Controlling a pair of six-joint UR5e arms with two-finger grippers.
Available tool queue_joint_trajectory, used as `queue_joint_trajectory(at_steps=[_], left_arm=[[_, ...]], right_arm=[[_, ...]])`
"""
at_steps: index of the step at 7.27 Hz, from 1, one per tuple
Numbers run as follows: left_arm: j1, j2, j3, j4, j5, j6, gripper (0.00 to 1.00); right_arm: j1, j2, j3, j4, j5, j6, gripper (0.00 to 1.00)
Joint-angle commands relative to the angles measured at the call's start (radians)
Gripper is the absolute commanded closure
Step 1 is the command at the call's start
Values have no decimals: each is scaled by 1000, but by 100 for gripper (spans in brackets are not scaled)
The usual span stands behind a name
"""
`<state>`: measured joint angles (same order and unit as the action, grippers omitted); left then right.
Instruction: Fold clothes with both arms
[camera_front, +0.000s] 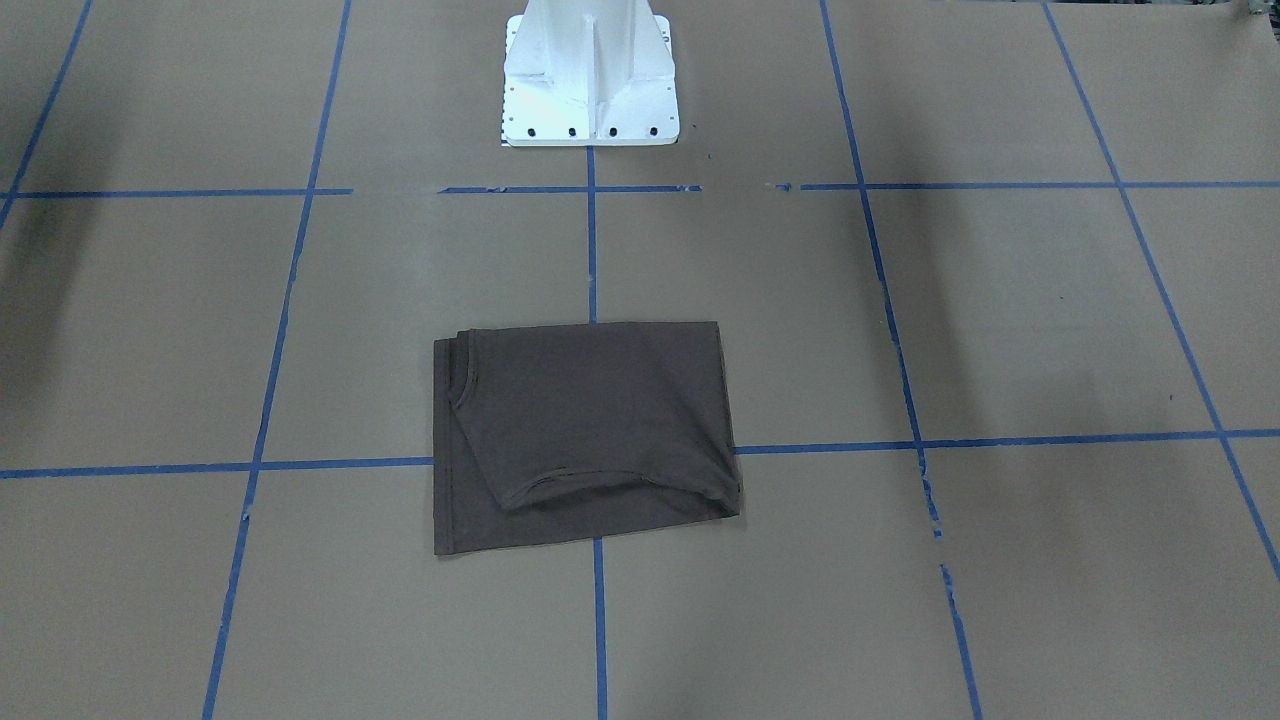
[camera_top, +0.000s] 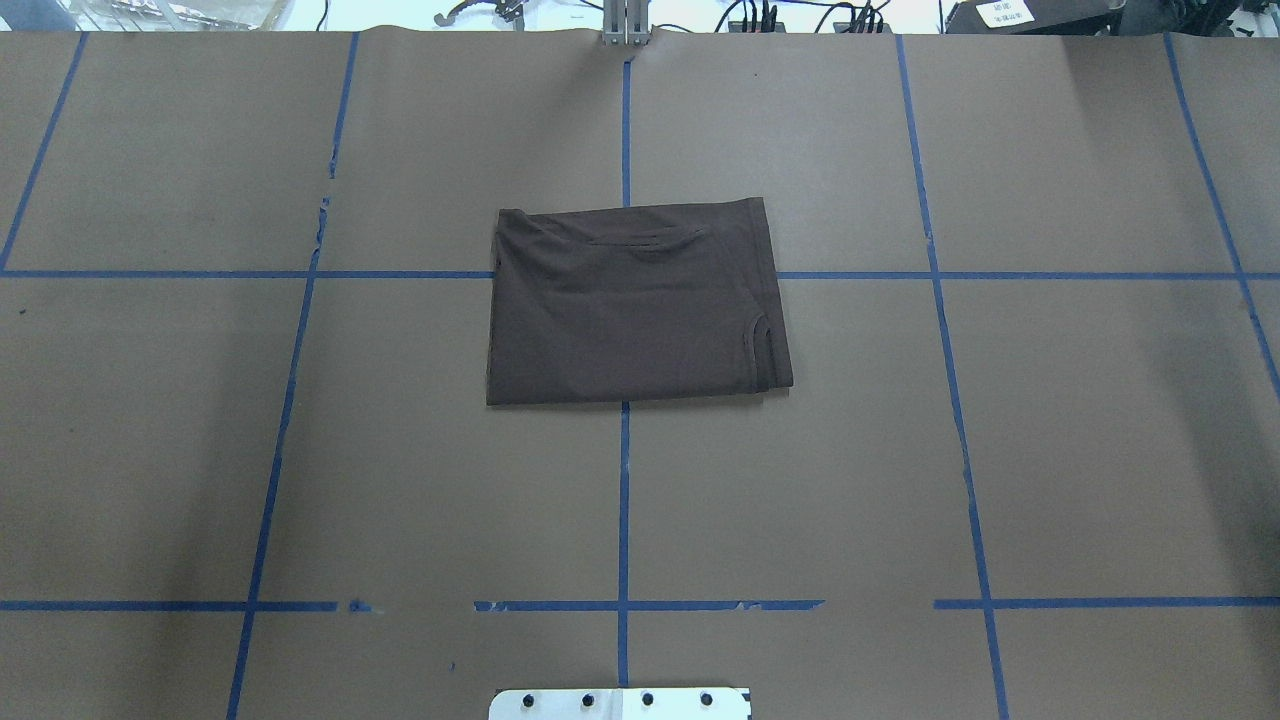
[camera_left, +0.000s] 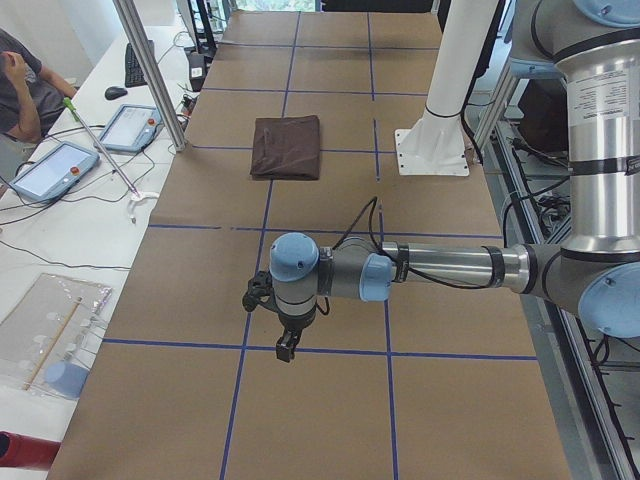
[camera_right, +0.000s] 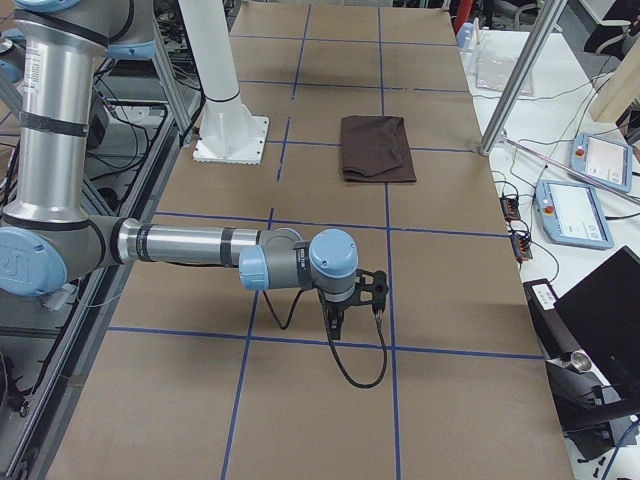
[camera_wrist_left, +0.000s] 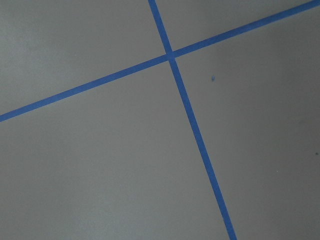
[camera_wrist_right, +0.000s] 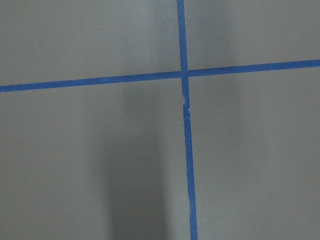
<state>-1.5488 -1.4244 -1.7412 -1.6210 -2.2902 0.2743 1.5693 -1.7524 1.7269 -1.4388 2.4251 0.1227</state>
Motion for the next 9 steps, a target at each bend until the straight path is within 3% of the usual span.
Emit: queue_joint_trajectory(at_steps=[1, 4, 7, 9], left_arm=[[-1, -1, -4, 1, 0, -1, 0], [-2, -4, 6, 3, 0, -32, 0], [-2, -16, -4, -2, -2, -343, 0], [-2, -16, 2, -2, -6, -353, 0]], right_arm=[[40, -6, -46, -2, -9, -128, 0], [46, -10, -43, -2, -11, -129, 0], [48, -12, -40, -2, -11, -124, 0], [46, -12, -38, -2, -11, -120, 0]])
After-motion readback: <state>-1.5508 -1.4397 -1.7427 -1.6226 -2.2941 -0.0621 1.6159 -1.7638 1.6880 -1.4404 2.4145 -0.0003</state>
